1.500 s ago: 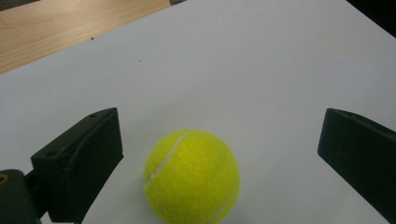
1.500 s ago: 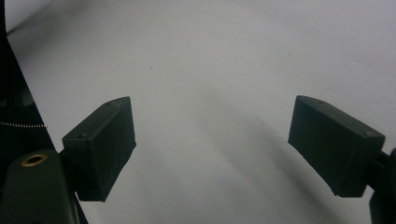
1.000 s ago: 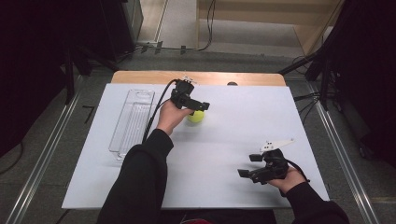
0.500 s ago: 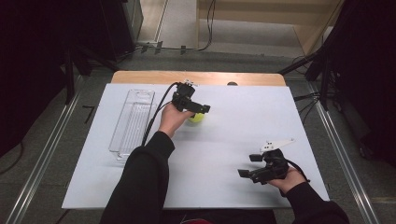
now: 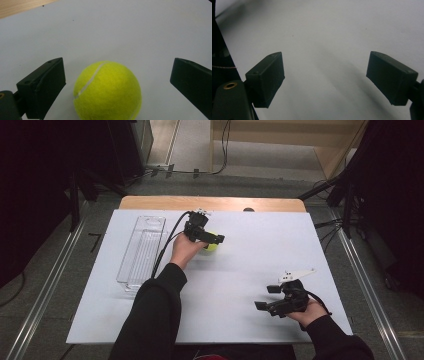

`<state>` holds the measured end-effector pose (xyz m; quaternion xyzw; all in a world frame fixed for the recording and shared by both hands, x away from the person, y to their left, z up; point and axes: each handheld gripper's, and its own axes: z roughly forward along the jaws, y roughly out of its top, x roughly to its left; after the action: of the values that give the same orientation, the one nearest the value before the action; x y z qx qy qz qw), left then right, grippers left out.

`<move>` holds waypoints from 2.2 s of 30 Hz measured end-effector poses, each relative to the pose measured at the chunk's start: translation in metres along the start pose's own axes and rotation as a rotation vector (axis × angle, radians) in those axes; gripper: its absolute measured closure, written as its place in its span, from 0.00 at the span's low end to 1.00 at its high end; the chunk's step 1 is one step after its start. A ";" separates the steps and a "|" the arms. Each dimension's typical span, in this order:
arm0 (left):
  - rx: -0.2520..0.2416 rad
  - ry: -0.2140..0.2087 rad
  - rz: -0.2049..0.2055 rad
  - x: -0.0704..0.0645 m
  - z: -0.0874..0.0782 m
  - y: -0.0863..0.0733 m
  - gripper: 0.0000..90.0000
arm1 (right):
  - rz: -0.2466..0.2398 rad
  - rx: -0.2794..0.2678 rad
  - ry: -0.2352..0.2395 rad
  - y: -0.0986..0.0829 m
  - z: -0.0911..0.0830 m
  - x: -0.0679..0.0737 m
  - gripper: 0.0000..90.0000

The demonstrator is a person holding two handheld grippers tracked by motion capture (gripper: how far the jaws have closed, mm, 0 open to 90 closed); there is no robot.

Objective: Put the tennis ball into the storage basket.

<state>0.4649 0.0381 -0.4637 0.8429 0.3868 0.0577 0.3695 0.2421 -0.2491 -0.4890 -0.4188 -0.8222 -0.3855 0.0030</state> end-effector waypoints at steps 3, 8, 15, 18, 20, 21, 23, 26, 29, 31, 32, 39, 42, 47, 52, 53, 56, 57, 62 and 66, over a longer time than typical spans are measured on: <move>0.007 -0.001 -0.004 0.000 0.003 -0.003 0.01 | 0.000 0.001 0.000 0.000 0.000 0.000 0.14; 0.019 0.003 -0.005 0.001 0.008 -0.008 0.01 | 0.002 0.002 -0.001 0.000 0.000 0.000 0.14; 0.039 0.025 -0.001 0.000 0.017 -0.016 0.01 | 0.005 0.001 -0.002 0.000 0.000 0.000 0.14; 0.050 0.032 0.001 -0.002 0.021 -0.018 0.01 | 0.004 0.001 -0.002 0.000 0.000 0.000 0.14; 0.058 0.036 0.015 -0.003 0.022 -0.018 0.01 | 0.002 0.002 -0.001 0.000 0.000 0.000 0.14; 0.061 0.034 0.018 -0.003 0.023 -0.019 0.01 | 0.002 0.002 -0.001 0.000 0.000 0.000 0.14; 0.067 0.043 0.019 -0.003 0.024 -0.019 0.01 | 0.003 0.001 -0.002 0.000 0.000 0.000 0.14; 0.064 0.061 0.023 -0.004 0.026 -0.021 0.06 | 0.005 0.000 -0.002 0.000 0.000 0.000 0.14; 0.040 0.085 0.037 -0.005 0.025 -0.024 0.12 | 0.004 -0.001 -0.002 0.000 0.000 0.000 0.14; 0.047 0.092 0.037 -0.004 0.025 -0.026 0.17 | 0.005 -0.001 -0.002 0.000 0.000 0.000 0.14; 0.057 0.107 0.036 -0.004 0.025 -0.026 0.22 | 0.005 0.000 -0.002 0.000 0.000 0.000 0.14; 0.057 0.104 0.030 0.000 0.023 -0.028 0.29 | 0.006 0.004 0.001 0.000 0.000 0.000 0.14; 0.060 0.113 0.051 -0.001 0.023 -0.028 0.29 | 0.004 0.002 0.001 0.000 0.000 0.000 0.14; 0.072 0.112 0.058 -0.002 0.021 -0.027 0.29 | 0.005 0.002 -0.001 0.000 0.000 -0.001 0.14; 0.071 0.101 0.069 -0.004 0.017 -0.025 0.29 | 0.006 0.003 -0.001 0.000 0.000 -0.001 0.14; 0.071 0.098 0.069 -0.005 0.016 -0.025 0.29 | 0.006 0.003 -0.001 0.000 0.000 -0.001 0.14; 0.076 0.087 0.067 -0.006 0.013 -0.024 0.29 | 0.006 0.003 -0.001 0.000 0.000 -0.001 0.14; 0.074 0.079 0.061 -0.006 0.011 -0.024 0.29 | 0.006 0.003 -0.001 0.000 0.000 -0.001 0.14; 0.095 0.052 0.058 -0.008 0.006 -0.022 0.29 | 0.004 0.002 -0.003 0.000 0.000 -0.001 0.14; 0.101 0.034 0.054 -0.011 0.001 -0.023 0.29 | 0.007 0.003 -0.004 0.000 0.000 -0.001 0.14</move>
<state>0.4438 0.0396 -0.4777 0.8695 0.3724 0.0625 0.3182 0.2427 -0.2500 -0.4892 -0.4222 -0.8214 -0.3835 0.0035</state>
